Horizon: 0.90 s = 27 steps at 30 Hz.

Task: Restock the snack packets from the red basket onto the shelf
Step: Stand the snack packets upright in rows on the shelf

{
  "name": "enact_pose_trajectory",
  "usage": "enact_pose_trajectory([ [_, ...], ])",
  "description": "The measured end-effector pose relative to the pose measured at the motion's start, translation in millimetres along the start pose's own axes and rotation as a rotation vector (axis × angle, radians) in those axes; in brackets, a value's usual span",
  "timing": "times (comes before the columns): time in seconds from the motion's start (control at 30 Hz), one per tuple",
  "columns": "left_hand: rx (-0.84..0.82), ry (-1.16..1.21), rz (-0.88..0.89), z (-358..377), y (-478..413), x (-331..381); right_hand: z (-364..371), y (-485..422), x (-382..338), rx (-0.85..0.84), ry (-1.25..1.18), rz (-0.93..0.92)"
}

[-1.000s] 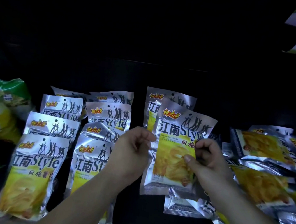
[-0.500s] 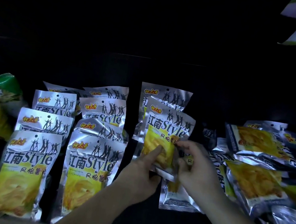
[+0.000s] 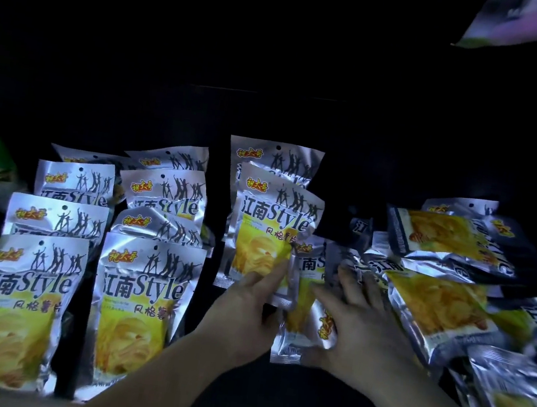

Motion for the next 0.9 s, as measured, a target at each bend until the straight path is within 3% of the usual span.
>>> enact_pose_trajectory([
  [0.23, 0.28, -0.144, 0.018, -21, 4, -4, 6, -6, 5, 0.036, 0.146, 0.054],
  [0.43, 0.185, -0.13, -0.074, -11, -2, -9, 1, -1, 13, 0.063, 0.188, 0.059],
  [0.63, 0.134, -0.038, -0.097, -8, -16, -6, -6, 5, 7, 0.124, -0.048, -0.033],
  [0.9, 0.341, -0.032, 0.006, -20, 8, -13, -17, 2, -15, 0.202, 0.032, -0.16],
])
Point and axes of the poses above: each hand's wrist, its own y-axis away from the middle knuckle, its own z-axis out of the palm, x = y × z, the point moved 10 cm from there along -y, towards the middle knuckle, and after that the axes turned 15 degrees about -z, right-handed, at the moved point
